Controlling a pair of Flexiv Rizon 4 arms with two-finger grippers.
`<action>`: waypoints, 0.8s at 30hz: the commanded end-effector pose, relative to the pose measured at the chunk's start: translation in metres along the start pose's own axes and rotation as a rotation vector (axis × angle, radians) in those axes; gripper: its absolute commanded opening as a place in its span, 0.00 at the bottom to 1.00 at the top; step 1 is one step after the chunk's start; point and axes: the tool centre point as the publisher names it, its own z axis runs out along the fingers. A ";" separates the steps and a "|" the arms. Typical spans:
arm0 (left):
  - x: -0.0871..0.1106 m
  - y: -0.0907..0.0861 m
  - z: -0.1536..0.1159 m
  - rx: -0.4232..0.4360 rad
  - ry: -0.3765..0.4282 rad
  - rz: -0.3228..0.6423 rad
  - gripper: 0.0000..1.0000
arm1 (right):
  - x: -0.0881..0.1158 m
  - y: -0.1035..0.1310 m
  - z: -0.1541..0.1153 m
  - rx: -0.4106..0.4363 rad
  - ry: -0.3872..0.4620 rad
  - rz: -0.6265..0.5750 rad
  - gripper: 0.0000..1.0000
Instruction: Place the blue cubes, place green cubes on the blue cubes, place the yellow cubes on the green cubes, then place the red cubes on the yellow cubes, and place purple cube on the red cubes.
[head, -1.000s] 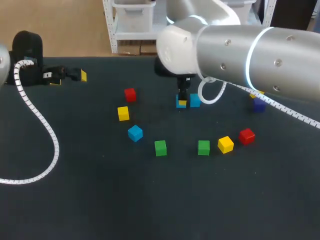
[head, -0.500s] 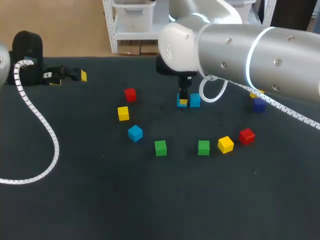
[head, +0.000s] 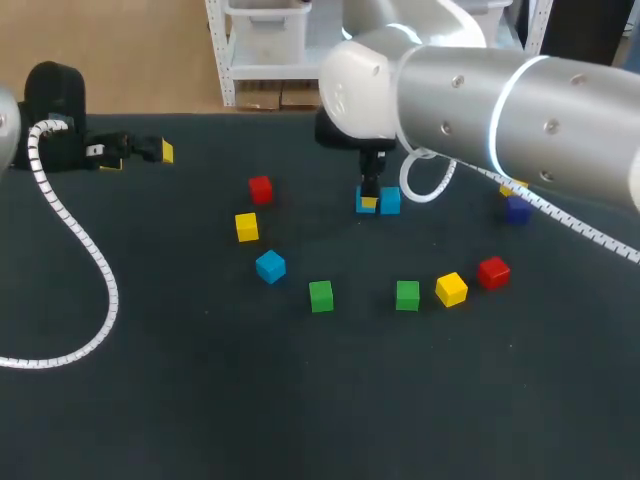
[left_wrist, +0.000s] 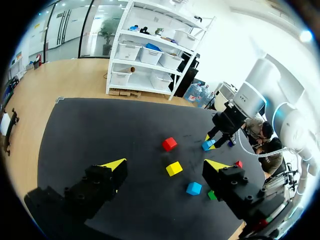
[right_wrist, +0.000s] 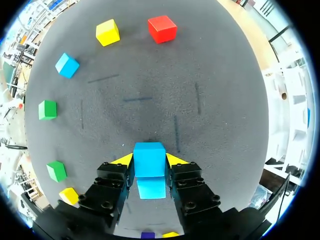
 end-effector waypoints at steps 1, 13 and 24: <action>0.002 0.003 -0.001 0.012 -0.007 0.003 1.00 | -0.001 -0.005 0.001 -0.010 0.001 -0.001 0.00; 0.002 0.003 -0.001 0.012 -0.007 0.003 1.00 | -0.002 -0.008 0.004 -0.016 0.008 -0.005 0.01; 0.002 0.003 -0.001 0.012 -0.007 0.003 1.00 | 0.000 -0.010 0.008 -0.024 0.009 -0.004 0.15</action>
